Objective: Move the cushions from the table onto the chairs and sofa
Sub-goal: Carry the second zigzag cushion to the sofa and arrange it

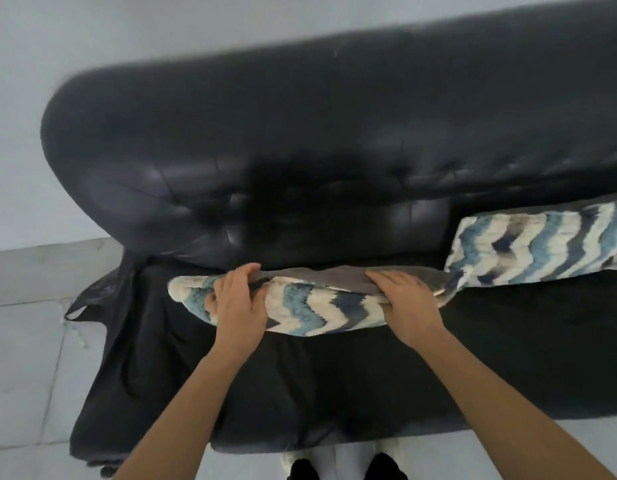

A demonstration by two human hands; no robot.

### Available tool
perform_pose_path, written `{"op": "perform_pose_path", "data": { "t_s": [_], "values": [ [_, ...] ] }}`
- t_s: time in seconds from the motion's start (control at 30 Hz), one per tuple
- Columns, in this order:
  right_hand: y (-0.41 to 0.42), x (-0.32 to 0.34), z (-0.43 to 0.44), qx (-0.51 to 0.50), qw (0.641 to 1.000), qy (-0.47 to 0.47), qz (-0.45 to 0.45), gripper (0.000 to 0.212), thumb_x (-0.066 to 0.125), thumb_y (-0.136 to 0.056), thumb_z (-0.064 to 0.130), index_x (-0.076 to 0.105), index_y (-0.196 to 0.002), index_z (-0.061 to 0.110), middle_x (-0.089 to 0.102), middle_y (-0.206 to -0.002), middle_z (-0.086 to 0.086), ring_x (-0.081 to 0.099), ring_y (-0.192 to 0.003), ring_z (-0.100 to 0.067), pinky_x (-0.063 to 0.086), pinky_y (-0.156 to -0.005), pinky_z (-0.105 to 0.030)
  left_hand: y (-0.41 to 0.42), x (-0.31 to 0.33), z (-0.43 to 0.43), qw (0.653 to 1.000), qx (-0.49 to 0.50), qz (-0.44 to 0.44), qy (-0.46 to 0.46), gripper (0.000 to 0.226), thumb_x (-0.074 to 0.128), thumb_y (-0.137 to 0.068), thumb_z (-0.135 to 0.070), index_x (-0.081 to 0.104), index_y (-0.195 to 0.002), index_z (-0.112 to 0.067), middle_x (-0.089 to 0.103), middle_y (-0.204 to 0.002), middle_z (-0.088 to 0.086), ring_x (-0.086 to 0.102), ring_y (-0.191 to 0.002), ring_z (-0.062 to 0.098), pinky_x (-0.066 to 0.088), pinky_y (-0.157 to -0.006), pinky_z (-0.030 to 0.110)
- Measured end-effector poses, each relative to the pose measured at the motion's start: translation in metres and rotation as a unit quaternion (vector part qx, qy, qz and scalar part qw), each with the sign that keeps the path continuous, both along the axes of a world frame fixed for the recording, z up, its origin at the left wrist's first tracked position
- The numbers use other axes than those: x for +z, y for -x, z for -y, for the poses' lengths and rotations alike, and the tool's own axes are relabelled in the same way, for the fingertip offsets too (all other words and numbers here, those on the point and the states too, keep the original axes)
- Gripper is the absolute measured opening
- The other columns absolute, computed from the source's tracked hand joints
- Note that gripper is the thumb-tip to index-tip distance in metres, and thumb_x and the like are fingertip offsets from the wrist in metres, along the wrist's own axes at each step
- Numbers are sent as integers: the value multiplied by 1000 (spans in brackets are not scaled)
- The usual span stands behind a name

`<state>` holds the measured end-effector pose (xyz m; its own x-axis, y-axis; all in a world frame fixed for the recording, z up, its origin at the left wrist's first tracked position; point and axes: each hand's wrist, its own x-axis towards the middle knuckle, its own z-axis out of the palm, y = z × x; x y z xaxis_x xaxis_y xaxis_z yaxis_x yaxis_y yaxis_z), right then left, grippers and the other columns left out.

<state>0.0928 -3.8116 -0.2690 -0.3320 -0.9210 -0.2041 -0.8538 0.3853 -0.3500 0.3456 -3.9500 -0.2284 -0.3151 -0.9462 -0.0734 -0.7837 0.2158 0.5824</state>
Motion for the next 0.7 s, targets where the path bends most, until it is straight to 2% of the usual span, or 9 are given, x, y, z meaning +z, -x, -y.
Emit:
{"op": "perform_pose_path", "data": {
  "t_s": [0.13,0.23,0.3,0.37,0.43,0.5,0.63,0.7],
  "values": [
    [26,-74,45,10,1000,-7,-21,64,71,-86,8,56,-146,24,64,-141,-3,57,-131,-31,41,-112,-51,17,-88,46,999,-38,24,6,27,59,-101,-20,62,-128,-18,59,-121,5,46,-123,32,23,-101,41],
    [38,-139,69,2,992,60,-113,62,69,-91,15,49,-150,19,54,-150,-15,49,-139,-38,29,-120,-56,28,-158,68,997,-41,23,55,38,56,-99,-24,58,-136,-14,54,-137,17,43,-132,42,30,-110,59],
    [34,-177,79,-24,977,124,-169,60,54,-101,23,36,-158,14,33,-162,-27,30,-150,-45,14,-124,-59,31,-202,72,994,-49,44,88,53,56,-98,-27,47,-149,-13,34,-159,24,27,-148,46,19,-117,64],
    [30,-208,85,-73,965,173,-186,61,44,-107,32,26,-161,12,16,-164,-34,15,-154,-50,8,-125,-60,31,-241,69,987,-73,65,124,61,55,-103,-32,35,-158,-15,11,-167,28,10,-155,47,15,-118,64],
    [26,-237,83,-120,963,181,-159,70,42,-107,46,20,-163,9,9,-163,-39,8,-154,-53,5,-125,-61,32,-271,61,981,-91,78,151,65,50,-106,-40,25,-162,-16,3,-167,31,2,-156,47,14,-120,64],
    [19,-267,73,-134,967,172,-134,77,42,-106,53,16,-163,10,4,-163,-40,4,-154,-54,6,-124,-61,33,-293,58,976,-93,90,177,69,49,-106,-45,23,-162,-14,3,-165,35,1,-155,50,13,-121,63],
    [14,-319,60,-100,968,176,-151,70,44,-108,47,17,-163,16,8,-162,-41,8,-153,-55,16,-122,-64,39,-318,64,963,-65,116,235,75,50,-104,-52,23,-161,-11,12,-160,44,10,-151,58,10,-121,66],
    [16,-327,67,-94,968,178,-149,68,43,-108,46,17,-163,16,8,-162,-41,7,-152,-56,15,-121,-65,44,-324,75,960,-66,134,236,78,46,-103,-58,19,-162,-13,11,-161,42,10,-151,57,8,-121,67]
  ]
}}
